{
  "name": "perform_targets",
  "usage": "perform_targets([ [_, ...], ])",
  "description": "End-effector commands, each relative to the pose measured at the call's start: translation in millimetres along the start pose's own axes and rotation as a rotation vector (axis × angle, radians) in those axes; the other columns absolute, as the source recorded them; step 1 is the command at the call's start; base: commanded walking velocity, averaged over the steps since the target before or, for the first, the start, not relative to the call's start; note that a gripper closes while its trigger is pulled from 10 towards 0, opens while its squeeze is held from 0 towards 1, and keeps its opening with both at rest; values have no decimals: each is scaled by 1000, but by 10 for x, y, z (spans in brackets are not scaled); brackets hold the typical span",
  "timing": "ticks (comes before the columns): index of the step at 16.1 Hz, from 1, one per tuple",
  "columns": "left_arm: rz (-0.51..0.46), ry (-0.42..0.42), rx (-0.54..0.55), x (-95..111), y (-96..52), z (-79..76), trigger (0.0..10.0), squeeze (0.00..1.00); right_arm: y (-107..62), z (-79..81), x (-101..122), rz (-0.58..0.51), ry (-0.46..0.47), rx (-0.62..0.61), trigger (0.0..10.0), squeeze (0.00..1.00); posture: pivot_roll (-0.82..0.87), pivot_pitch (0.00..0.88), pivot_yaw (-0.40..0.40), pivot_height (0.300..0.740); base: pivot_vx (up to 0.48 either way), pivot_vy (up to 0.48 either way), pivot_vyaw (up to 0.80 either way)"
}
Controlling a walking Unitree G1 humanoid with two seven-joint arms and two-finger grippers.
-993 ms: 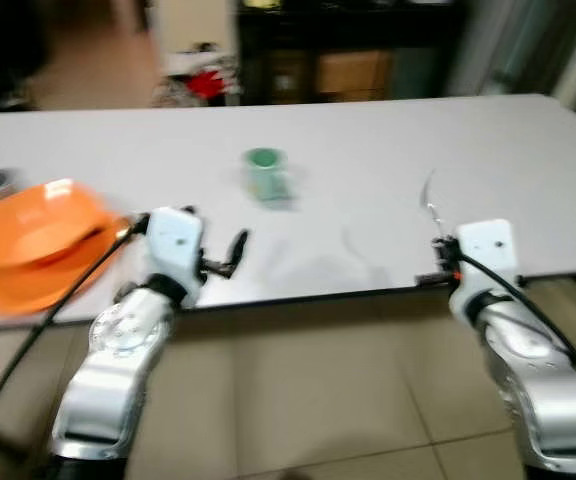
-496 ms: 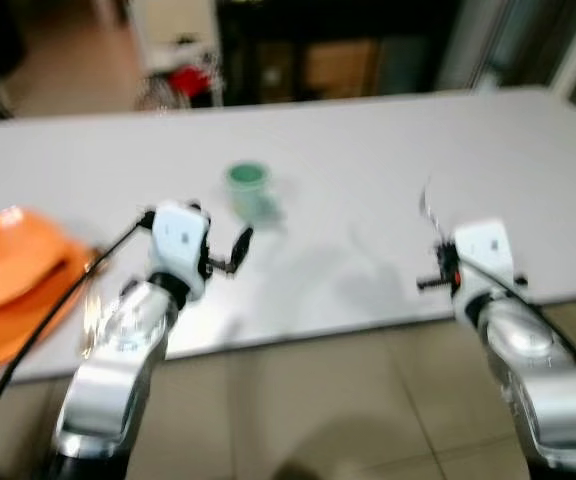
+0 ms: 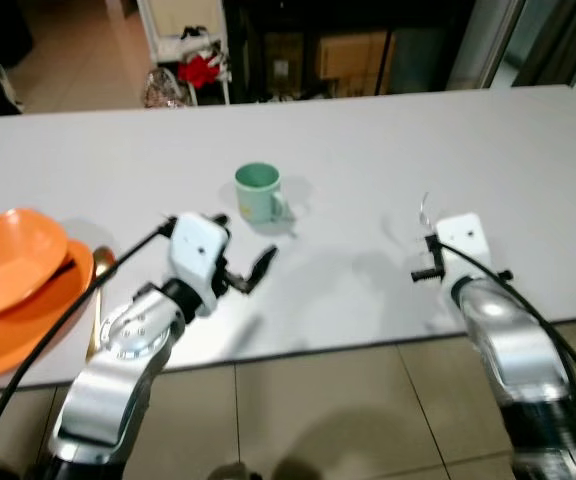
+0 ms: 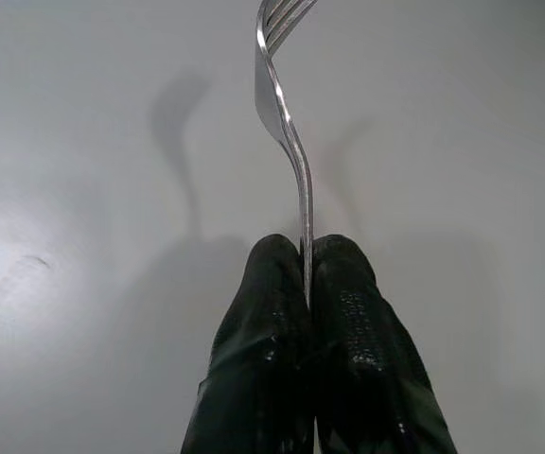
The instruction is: Setting the table
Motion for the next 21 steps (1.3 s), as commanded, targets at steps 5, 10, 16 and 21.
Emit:
perform_targets([
  [5,-2,16,-166,32,-115,-182,10000,20,308,88,139,-26,-106,14,10000,0,110,0,16,740,0,0,0],
  [10,34,3,-246,3,-277,-270,10000,27,508,28,150,-4,-115,-11,10000,0,139,0,20,740,0,0,0],
  [16,78,8,-260,-16,-412,-231,10000,27,573,157,70,37,-103,28,10000,0,167,0,40,740,0,0,0],
  [21,86,7,-263,-8,-420,-235,10000,24,582,277,71,58,-84,55,10000,0,170,0,34,740,0,0,0],
])
Point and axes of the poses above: a point about 5 cm out from each wrist's last joint towards the gripper, its own y axis pointing out of the wrist towards the gripper, its own x axis along the axis of the wrist's last joint, z = x × y, the point moved 5 cm from there along y, pointing out of the wrist towards the gripper, and after that the axes turned 11 degrees about y, right-handed, at the moved point
